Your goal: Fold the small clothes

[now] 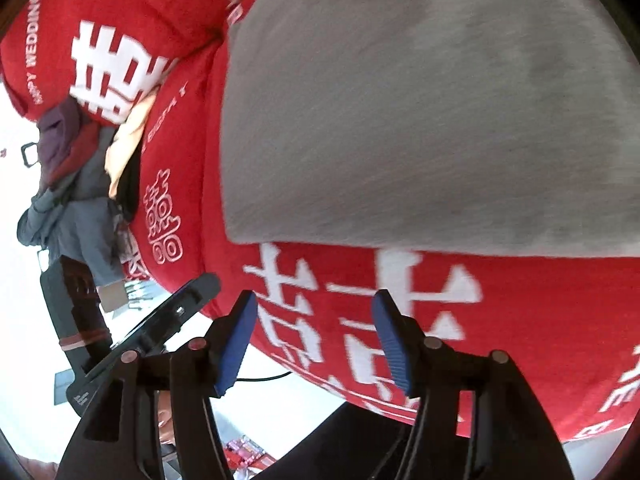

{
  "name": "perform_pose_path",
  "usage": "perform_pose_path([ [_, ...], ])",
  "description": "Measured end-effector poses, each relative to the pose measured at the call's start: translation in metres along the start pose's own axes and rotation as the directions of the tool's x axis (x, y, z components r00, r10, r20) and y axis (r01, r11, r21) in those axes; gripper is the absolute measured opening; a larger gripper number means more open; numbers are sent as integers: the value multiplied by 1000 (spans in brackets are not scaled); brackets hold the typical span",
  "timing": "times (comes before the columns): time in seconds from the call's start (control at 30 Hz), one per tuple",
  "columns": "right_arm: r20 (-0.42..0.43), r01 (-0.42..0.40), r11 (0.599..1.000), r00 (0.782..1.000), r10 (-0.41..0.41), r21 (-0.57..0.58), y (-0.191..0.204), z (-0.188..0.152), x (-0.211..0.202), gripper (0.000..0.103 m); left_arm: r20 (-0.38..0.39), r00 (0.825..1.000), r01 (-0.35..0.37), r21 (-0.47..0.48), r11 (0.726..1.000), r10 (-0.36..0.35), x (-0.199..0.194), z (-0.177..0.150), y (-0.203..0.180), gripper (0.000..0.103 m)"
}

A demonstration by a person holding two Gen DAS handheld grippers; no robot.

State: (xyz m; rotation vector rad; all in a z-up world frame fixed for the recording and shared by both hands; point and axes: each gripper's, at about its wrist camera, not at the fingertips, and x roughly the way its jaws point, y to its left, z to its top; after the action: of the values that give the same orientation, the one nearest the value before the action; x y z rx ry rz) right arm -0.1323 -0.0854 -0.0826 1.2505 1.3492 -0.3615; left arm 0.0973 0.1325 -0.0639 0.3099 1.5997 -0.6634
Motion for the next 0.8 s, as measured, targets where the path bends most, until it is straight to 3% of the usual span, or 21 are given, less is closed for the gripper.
perform_pose_path([
  [0.2, 35, 58, 998, 998, -58, 14, -21, 3, -21, 78, -47, 999, -18, 1, 1000, 18, 13, 3, -13, 103],
  [0.37, 53, 61, 998, 997, -63, 31, -29, 1, -29, 78, -89, 996, -28, 38, 999, 31, 26, 2, -29, 103],
  [0.53, 49, 53, 998, 997, -55, 39, -34, 0, -32, 78, -124, 992, 38, 37, 999, -33, 33, 1, -41, 103],
  [0.8, 42, 25, 998, 999, -27, 66, -46, 1, -34, 78, -119, 990, 73, -54, 996, -79, 39, 5, -45, 103],
])
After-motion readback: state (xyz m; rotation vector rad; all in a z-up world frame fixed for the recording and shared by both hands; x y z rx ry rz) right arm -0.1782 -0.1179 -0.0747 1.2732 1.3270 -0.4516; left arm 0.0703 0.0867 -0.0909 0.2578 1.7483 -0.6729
